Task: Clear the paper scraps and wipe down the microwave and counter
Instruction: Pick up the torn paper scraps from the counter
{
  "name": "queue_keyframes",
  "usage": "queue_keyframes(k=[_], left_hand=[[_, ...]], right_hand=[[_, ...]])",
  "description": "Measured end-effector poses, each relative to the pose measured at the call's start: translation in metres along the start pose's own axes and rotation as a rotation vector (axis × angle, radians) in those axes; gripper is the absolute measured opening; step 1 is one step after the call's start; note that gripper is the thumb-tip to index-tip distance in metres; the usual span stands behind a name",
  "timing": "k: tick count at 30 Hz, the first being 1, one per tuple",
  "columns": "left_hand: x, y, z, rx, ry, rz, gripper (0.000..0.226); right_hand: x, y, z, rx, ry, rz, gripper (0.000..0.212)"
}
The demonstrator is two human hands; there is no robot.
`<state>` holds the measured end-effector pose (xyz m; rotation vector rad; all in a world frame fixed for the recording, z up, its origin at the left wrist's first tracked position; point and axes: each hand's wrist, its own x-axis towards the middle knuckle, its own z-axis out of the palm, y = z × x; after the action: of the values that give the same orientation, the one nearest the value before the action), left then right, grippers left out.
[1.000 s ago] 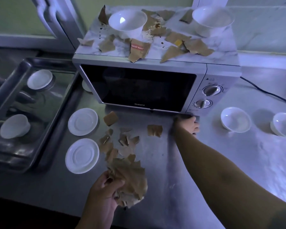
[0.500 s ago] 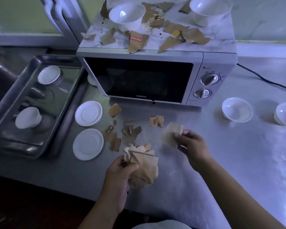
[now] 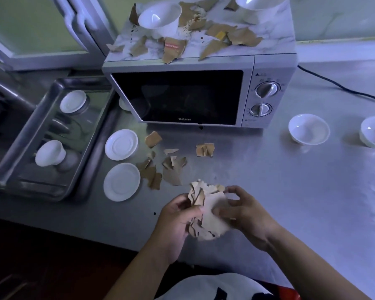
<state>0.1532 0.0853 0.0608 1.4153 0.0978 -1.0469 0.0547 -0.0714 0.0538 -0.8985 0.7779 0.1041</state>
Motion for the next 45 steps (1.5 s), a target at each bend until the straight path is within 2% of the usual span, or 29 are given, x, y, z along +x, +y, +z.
queue_keyframes(k=[3, 7, 8, 10, 13, 15, 19, 21, 25, 27, 31, 36, 39, 42, 45], left_hand=[[-0.001, 0.002, -0.007, 0.012, -0.151, -0.046, 0.033], [0.011, 0.011, -0.027, -0.045, -0.271, -0.106, 0.038], [0.019, 0.015, -0.035, -0.061, -0.258, -0.101, 0.039], [0.044, 0.026, -0.056, -0.016, -0.118, -0.061, 0.029], [0.088, 0.040, -0.094, 0.352, 0.152, 0.054, 0.004], [0.119, 0.048, -0.111, 0.640, 0.232, 0.141, 0.001], [0.169, 0.074, -0.125, 1.200, 0.192, 0.205, 0.021], [0.187, 0.074, -0.123, 1.317, 0.163, 0.209, 0.033], [0.203, 0.064, -0.117, 1.492, 0.264, 0.133, 0.057], [0.207, 0.061, -0.111, 1.535, 0.270, 0.105, 0.062], [0.212, 0.052, -0.111, 1.530, 0.260, 0.101, 0.040], [0.211, 0.051, -0.124, 1.519, 0.189, 0.142, 0.039], [0.214, 0.057, -0.128, 1.495, 0.075, 0.149, 0.033], [0.215, 0.062, -0.130, 1.578, 0.006, 0.145, 0.037], [0.213, 0.063, -0.134, 1.505, -0.084, 0.215, 0.018]], right_hand=[[-0.008, 0.004, -0.003, -0.017, -0.103, 0.020, 0.036], [-0.015, 0.017, 0.005, 0.006, -0.054, -0.032, 0.037], [-0.016, 0.019, 0.007, 0.024, -0.030, -0.052, 0.035], [-0.018, 0.021, 0.012, 0.047, 0.012, -0.101, 0.027], [-0.025, 0.028, 0.026, 0.098, 0.083, -0.171, 0.029], [-0.031, 0.029, 0.034, 0.137, 0.145, -0.190, 0.033], [-0.036, 0.030, 0.059, 0.171, 0.279, -0.248, 0.039], [-0.039, 0.037, 0.069, 0.207, 0.348, -0.267, 0.041], [-0.045, 0.059, 0.089, 0.291, 0.437, -0.295, 0.048], [-0.047, 0.069, 0.094, 0.317, 0.463, -0.301, 0.048], [-0.048, 0.090, 0.104, 0.390, 0.486, -0.283, 0.046], [-0.046, 0.106, 0.122, 0.454, 0.507, -0.272, 0.049], [-0.047, 0.107, 0.130, 0.467, 0.530, -0.294, 0.044], [-0.052, 0.107, 0.135, 0.469, 0.544, -0.313, 0.042], [-0.060, 0.107, 0.136, 0.474, 0.565, -0.322, 0.042]])
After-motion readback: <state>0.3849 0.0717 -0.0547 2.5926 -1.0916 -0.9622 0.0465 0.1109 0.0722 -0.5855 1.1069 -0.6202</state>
